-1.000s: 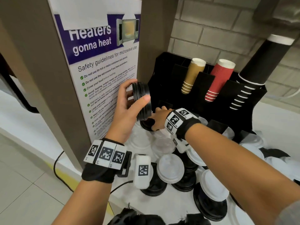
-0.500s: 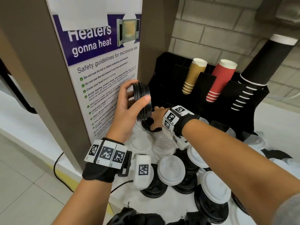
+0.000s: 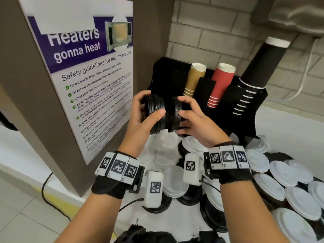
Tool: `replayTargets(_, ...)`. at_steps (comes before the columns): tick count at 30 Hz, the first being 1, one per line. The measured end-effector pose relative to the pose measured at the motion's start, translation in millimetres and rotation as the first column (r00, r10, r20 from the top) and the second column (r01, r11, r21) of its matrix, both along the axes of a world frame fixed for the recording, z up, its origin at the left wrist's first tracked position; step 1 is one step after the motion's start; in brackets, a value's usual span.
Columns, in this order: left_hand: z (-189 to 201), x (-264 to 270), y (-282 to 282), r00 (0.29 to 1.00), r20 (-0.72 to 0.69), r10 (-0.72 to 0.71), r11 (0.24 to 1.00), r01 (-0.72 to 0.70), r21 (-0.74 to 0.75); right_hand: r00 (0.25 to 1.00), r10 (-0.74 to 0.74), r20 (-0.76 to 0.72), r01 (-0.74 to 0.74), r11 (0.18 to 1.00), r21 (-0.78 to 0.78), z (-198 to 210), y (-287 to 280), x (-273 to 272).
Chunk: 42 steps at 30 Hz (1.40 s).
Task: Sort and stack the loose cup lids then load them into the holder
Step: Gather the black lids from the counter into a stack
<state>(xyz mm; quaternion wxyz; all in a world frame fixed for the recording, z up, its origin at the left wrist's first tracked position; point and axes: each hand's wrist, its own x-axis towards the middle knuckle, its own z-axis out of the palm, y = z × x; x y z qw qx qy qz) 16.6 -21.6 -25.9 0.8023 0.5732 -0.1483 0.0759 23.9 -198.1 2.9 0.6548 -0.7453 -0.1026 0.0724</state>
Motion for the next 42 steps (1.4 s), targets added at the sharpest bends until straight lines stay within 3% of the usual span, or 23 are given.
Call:
replayTargets(4, 1.5, -5.9, -8.8, 0.997, -0.01, -0.083, 0.997, 0.083, -0.01, 0.999, -0.003, 0.051, 0.0, 0.998, 0.068, -7.1, 12.5, -29.3)
replayTargets(11, 5.2, -15.3, -9.5, 0.974, -0.057, -0.22, 0.975, 0.222, 0.03, 0.989, -0.032, 0.143, 0.031, 0.999, 0.015, -0.8, 12.5, -45.7)
replayTargets(26, 6.9, -22.6, -0.5, 0.986, -0.036, -0.166, 0.986, 0.166, 0.019, 0.994, -0.029, 0.107, 0.022, 0.997, 0.072, 2.8, 19.4, -49.6)
replayTargets(28, 11.3, -19.0, 9.0, 0.995, -0.015, -0.103, 0.995, 0.103, -0.016, 0.988, -0.074, 0.137, 0.093, 0.987, -0.132, -0.5, 21.2, -42.1)
replayTargets(29, 13.6, -17.2, 14.5, 0.997, -0.004, -0.081, 0.996, 0.081, -0.029, 0.981, -0.013, 0.194, 0.077, 0.942, -0.327, -4.4, 23.2, -37.8)
replayTargets(30, 15.9, -15.9, 19.3, 0.998, 0.002, -0.069, 0.997, 0.069, -0.033, 0.969, 0.126, 0.212, 0.008, 0.843, -0.538, -10.6, 27.5, -34.1)
replayTargets(32, 19.3, -14.9, 26.1, 0.998, 0.003, -0.06, 0.998, 0.06, -0.034, 0.904, 0.425, 0.039, -0.197, 0.495, -0.846, -28.2, 42.4, -32.6)
replayTargets(33, 20.3, -15.2, 28.1, 0.998, 0.004, -0.06, 0.998, 0.06, -0.034, 0.861, 0.505, -0.057, -0.248, 0.321, -0.914, -38.1, 50.7, -34.7)
replayTargets(34, 21.3, -15.9, 29.5, 0.998, 0.006, -0.061, 0.998, 0.061, -0.031, 0.825, 0.555, -0.106, -0.257, 0.202, -0.945, -47.4, 58.7, -37.4)
replayTargets(36, 22.5, -17.5, 30.8, 0.998, 0.008, -0.069, 0.997, 0.069, -0.02, 0.781, 0.613, -0.12, -0.234, 0.108, -0.966, -63.1, 72.5, -41.2)
replayTargets(39, 22.8, -19.2, 31.9, 0.997, 0.002, -0.074, 0.997, 0.074, -0.017, 0.789, 0.599, -0.14, -0.194, 0.027, -0.981, -75.5, 84.1, -42.1)
replayTargets(42, 22.1, -19.7, 33.1, 0.997, -0.003, -0.073, 0.997, 0.073, -0.02, 0.791, 0.597, -0.132, -0.196, 0.044, -0.98, -76.8, 87.3, -41.2)
